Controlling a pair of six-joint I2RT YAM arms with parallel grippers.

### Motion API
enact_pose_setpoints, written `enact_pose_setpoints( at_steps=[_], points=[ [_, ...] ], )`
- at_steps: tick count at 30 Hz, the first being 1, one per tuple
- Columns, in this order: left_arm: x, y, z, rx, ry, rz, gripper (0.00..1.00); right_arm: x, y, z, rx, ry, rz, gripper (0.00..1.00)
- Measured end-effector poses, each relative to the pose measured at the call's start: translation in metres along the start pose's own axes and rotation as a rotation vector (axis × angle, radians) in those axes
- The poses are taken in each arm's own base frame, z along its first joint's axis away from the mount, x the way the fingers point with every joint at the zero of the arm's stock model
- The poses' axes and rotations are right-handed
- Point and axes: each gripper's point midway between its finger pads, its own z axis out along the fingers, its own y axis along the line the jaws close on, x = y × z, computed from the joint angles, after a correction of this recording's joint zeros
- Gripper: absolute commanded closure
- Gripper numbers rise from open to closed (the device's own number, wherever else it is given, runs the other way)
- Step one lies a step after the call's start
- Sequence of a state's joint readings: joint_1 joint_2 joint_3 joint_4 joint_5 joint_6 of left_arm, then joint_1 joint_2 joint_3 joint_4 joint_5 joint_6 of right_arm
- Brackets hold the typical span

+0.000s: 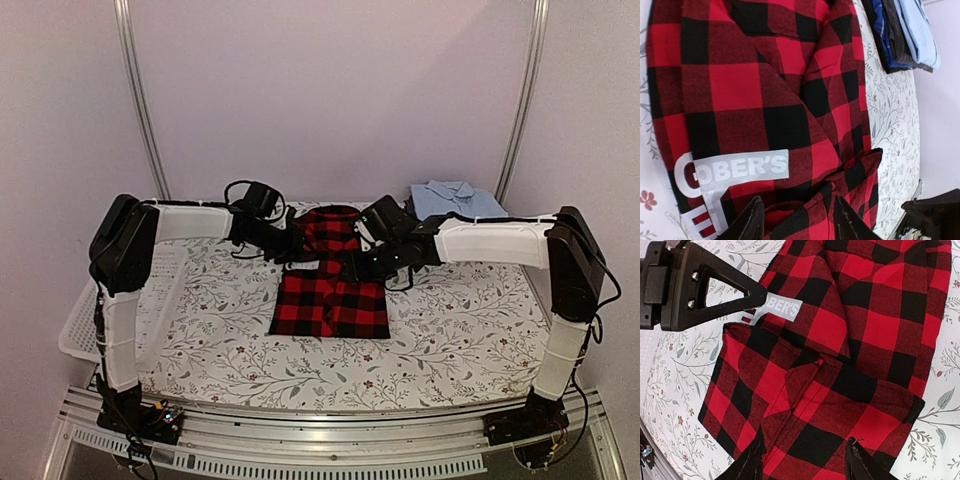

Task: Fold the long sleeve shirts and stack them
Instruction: Adjust the 2/3-rectangle-folded shirt at the center of the board.

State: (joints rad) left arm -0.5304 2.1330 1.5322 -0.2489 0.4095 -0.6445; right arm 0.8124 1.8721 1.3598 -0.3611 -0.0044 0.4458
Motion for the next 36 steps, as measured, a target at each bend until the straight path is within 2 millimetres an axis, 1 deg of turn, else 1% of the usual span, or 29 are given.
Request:
enact_pose_setpoints(
  at_steps=[2, 4, 6, 8, 9, 10, 12, 13, 14, 16, 18, 19, 24, 30, 33, 36],
  points=[
    [-0.005, 0.004, -0.006, -0.016, -0.01, 0.001, 0.52, -0.004, 0.006, -0.001, -0.005, -0.013, -0.007, 0.45],
    [-0.011, 0.009, -0.016, -0.031, -0.028, -0.004, 0.53, -0.009, 0.01, -0.001, -0.001, -0.027, -0.01, 0.44],
    [-0.017, 0.014, -0.029, -0.038, -0.049, -0.009, 0.54, -0.011, 0.008, 0.001, 0.01, -0.032, -0.008, 0.44],
    [-0.019, 0.021, -0.041, -0.046, -0.062, -0.016, 0.54, -0.009, 0.0, 0.005, 0.023, -0.025, 0.005, 0.43],
    [-0.018, 0.025, -0.045, -0.048, -0.064, -0.02, 0.54, -0.009, -0.008, 0.007, 0.032, -0.023, 0.015, 0.42],
    [-0.017, 0.028, -0.047, -0.052, -0.061, -0.024, 0.54, -0.008, -0.019, 0.009, 0.047, -0.018, 0.032, 0.41],
    [-0.01, 0.039, -0.047, -0.064, -0.047, -0.032, 0.54, -0.006, -0.045, 0.013, 0.074, -0.011, 0.07, 0.41],
    [-0.007, 0.044, -0.047, -0.071, -0.038, -0.037, 0.54, -0.004, -0.054, 0.015, 0.081, -0.004, 0.085, 0.4],
    [-0.001, 0.05, -0.046, -0.076, -0.024, -0.043, 0.54, 0.0, -0.069, 0.017, 0.092, 0.008, 0.107, 0.39],
    [0.007, 0.058, -0.044, -0.082, -0.001, -0.051, 0.54, 0.007, -0.085, 0.02, 0.101, 0.022, 0.136, 0.39],
    [0.014, 0.061, -0.042, -0.079, 0.021, -0.054, 0.54, 0.011, -0.097, 0.021, 0.1, 0.029, 0.158, 0.39],
    [0.016, 0.062, -0.04, -0.072, 0.03, -0.054, 0.54, 0.012, -0.099, 0.022, 0.094, 0.03, 0.164, 0.39],
    [0.026, 0.067, -0.026, -0.053, 0.075, -0.069, 0.54, 0.013, -0.095, 0.035, 0.053, 0.029, 0.168, 0.41],
    [0.036, 0.074, -0.014, -0.042, 0.115, -0.087, 0.55, 0.024, -0.098, 0.051, 0.046, 0.061, 0.172, 0.45],
    [0.036, 0.073, -0.012, -0.031, 0.12, -0.089, 0.57, 0.022, -0.098, 0.055, 0.044, 0.055, 0.171, 0.45],
    [0.034, 0.069, -0.012, -0.014, 0.121, -0.087, 0.57, 0.02, -0.099, 0.055, 0.047, 0.049, 0.171, 0.45]
  ],
)
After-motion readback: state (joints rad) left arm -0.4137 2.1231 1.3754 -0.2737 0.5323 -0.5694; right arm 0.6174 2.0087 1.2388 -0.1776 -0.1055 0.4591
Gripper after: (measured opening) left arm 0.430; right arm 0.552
